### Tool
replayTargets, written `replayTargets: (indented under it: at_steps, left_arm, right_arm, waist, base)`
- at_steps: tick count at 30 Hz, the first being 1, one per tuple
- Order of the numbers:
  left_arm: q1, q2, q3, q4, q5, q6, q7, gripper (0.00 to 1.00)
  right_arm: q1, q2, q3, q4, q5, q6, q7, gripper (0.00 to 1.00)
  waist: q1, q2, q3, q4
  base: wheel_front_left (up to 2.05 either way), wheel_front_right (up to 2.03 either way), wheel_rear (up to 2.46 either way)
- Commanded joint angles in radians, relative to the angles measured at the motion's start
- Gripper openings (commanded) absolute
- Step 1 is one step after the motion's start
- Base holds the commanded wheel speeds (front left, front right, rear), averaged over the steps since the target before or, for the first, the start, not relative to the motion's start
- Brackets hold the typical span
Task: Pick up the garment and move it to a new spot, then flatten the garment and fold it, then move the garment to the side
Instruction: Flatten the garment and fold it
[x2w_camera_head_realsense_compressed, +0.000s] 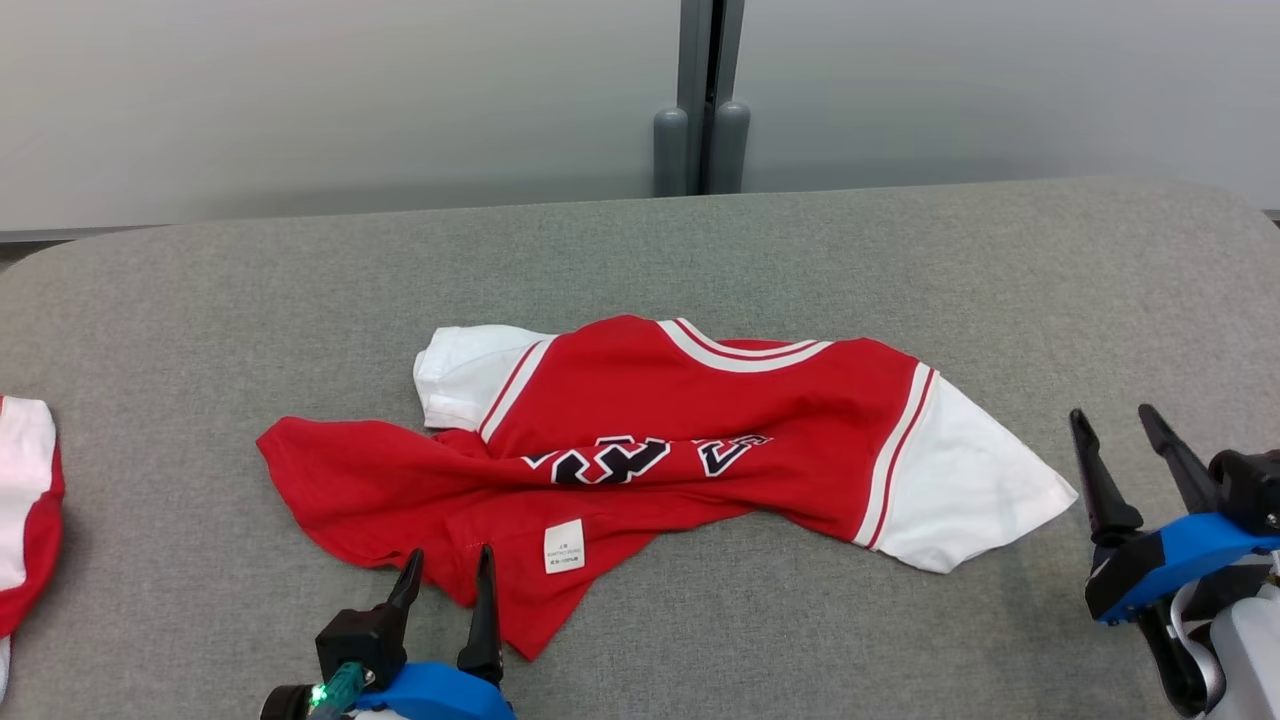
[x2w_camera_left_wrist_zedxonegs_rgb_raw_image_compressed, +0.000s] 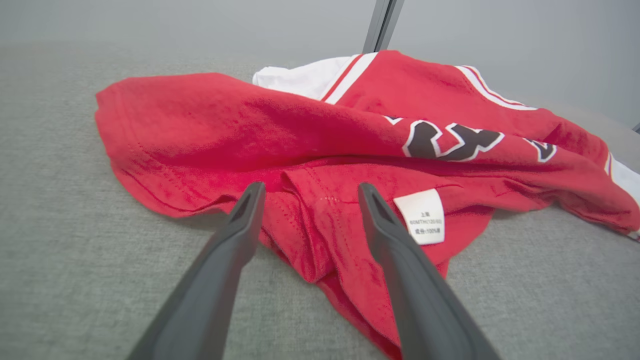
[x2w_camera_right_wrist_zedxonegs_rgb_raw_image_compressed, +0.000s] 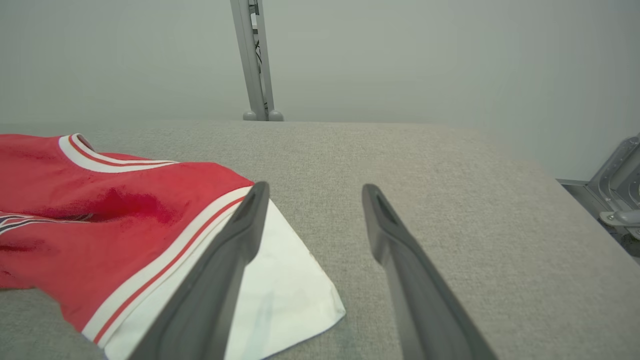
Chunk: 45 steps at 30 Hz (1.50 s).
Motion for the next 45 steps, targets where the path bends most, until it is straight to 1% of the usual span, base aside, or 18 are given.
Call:
replayTargets:
  at_steps: [1, 7, 10, 15, 20, 21, 23, 24, 27, 28, 31, 33, 37, 39, 41, 42, 44, 45]
  left_arm:
    - [-0.023, 0.0, -0.001, 0.009, -0.011, -0.007, -0.003, 1.0]
    - [-0.055, 0.0, -0.012, 0.06, -0.088, -0.012, -0.003, 1.0]
    - [-0.061, 0.0, -0.027, 0.088, -0.134, -0.015, -0.003, 1.0]
    - [-0.076, 0.0, -0.051, 0.112, -0.168, -0.03, -0.003, 1.0]
    - [-0.083, 0.0, -0.06, 0.111, -0.161, -0.04, -0.003, 1.0]
    - [-0.084, 0.0, -0.06, 0.11, -0.16, -0.042, -0.003, 0.96]
    - [-0.086, 0.0, -0.06, 0.102, -0.152, -0.041, -0.003, 0.97]
    - [-0.086, 0.0, -0.06, 0.098, -0.146, -0.041, -0.003, 0.99]
    - [-0.084, 0.0, -0.067, 0.09, -0.137, -0.044, -0.003, 0.97]
    - [-0.083, 0.0, -0.067, 0.089, -0.137, -0.043, -0.003, 0.98]
    - [-0.084, 0.0, -0.073, 0.085, -0.129, -0.047, -0.003, 0.95]
    - [-0.088, 0.0, -0.08, 0.073, -0.12, -0.048, -0.003, 0.95]
    - [-0.083, 0.0, -0.083, 0.042, -0.104, -0.042, -0.003, 0.99]
    - [-0.076, 0.0, -0.085, 0.032, -0.097, -0.04, -0.003, 0.98]
    - [-0.071, 0.0, -0.09, 0.029, -0.091, -0.038, -0.003, 0.95]
    - [-0.071, 0.0, -0.092, 0.034, -0.088, -0.035, -0.003, 0.9]
    - [-0.071, 0.0, -0.092, 0.036, -0.087, -0.033, -0.003, 0.89]
    - [-0.071, 0.0, -0.09, 0.037, -0.082, -0.026, -0.003, 0.91]
  right_arm:
    - [0.006, 0.014, -0.028, -0.024, -0.026, 0.0, -0.005, 1.0]
    - [0.035, 0.088, -0.108, -0.094, -0.119, 0.0, -0.005, 1.0]
    - [0.046, 0.114, -0.12, -0.104, -0.135, 0.0, -0.005, 1.0]
    - [0.058, 0.135, -0.115, -0.101, -0.142, 0.0, -0.005, 1.0]
    - [0.056, 0.144, -0.102, -0.096, -0.138, 0.0, -0.005, 1.0]
    - [0.055, 0.145, -0.1, -0.095, -0.136, 0.0, -0.005, 1.0]
    - [0.052, 0.147, -0.094, -0.093, -0.134, 0.0, -0.005, 1.0]
    - [0.052, 0.149, -0.091, -0.093, -0.132, 0.0, -0.005, 1.0]
    - [0.051, 0.153, -0.088, -0.089, -0.127, 0.0, -0.005, 1.0]
    - [0.051, 0.154, -0.087, -0.089, -0.126, 0.0, -0.005, 1.0]
    - [0.052, 0.157, -0.089, -0.087, -0.125, 0.0, -0.005, 1.0]
    - [0.051, 0.159, -0.092, -0.086, -0.124, 0.0, -0.005, 1.0]
    - [0.053, 0.166, -0.095, -0.085, -0.124, 0.0, -0.005, 1.0]
    - [0.055, 0.171, -0.097, -0.084, -0.128, 0.0, -0.005, 1.0]
    - [0.056, 0.173, -0.099, -0.082, -0.13, 0.0, -0.005, 1.0]
    - [0.057, 0.176, -0.099, -0.081, -0.131, 0.0, -0.005, 1.0]
    - [0.057, 0.177, -0.099, -0.081, -0.132, 0.0, -0.005, 1.0]
    - [0.058, 0.177, -0.1, -0.08, -0.132, 0.0, -0.005, 1.0]
  waist:
    - [0.0001, -0.0001, 0.004, -0.008]
    - [0.0001, -0.0001, 0.019, -0.026]
    - [0.0001, -0.0001, 0.023, -0.028]
    - [0.0001, -0.0001, 0.026, -0.028]
    - [0.0001, -0.0001, 0.03, -0.031]
    - [0.0001, -0.0001, 0.031, -0.032]
    - [0.0001, -0.0001, 0.032, -0.036]
    - [0.0001, -0.0001, 0.033, -0.037]
    - [0.0001, -0.0001, 0.034, -0.042]
    - [0.0001, -0.0001, 0.034, -0.043]
    - [0.0001, -0.0001, 0.036, -0.046]
    - [0.0001, -0.0001, 0.037, -0.047]
    - [0.0001, -0.0001, 0.037, -0.046]
    - [0.0001, -0.0001, 0.036, -0.045]
    - [0.0001, -0.0001, 0.034, -0.043]
    - [0.0001, -0.0001, 0.033, -0.042]
    - [0.0001, -0.0001, 0.032, -0.041]
    - [0.0001, -0.0001, 0.031, -0.041]
  base:
    - [0.0, 0.0, 0.0]
    - [0.0, 0.0, 0.0]
    - [0.0, 0.0, 0.0]
    - [0.0, 0.0, 0.0]
    - [0.0, 0.0, 0.0]
    - [0.0, 0.0, 0.0]
    - [0.0, 0.0, 0.0]
    - [0.0, 0.0, 0.0]
    - [0.0, 0.0, 0.0]
    - [0.0, 0.0, 0.0]
    - [0.0, 0.0, 0.0]
    - [0.0, 0.0, 0.0]
    - [0.0, 0.0, 0.0]
    - [0.0, 0.0, 0.0]
    - [0.0, 0.0, 0.0]
    - [0.0, 0.0, 0.0]
    - [0.0, 0.0, 0.0]
    - [0.0, 0.0, 0.0]
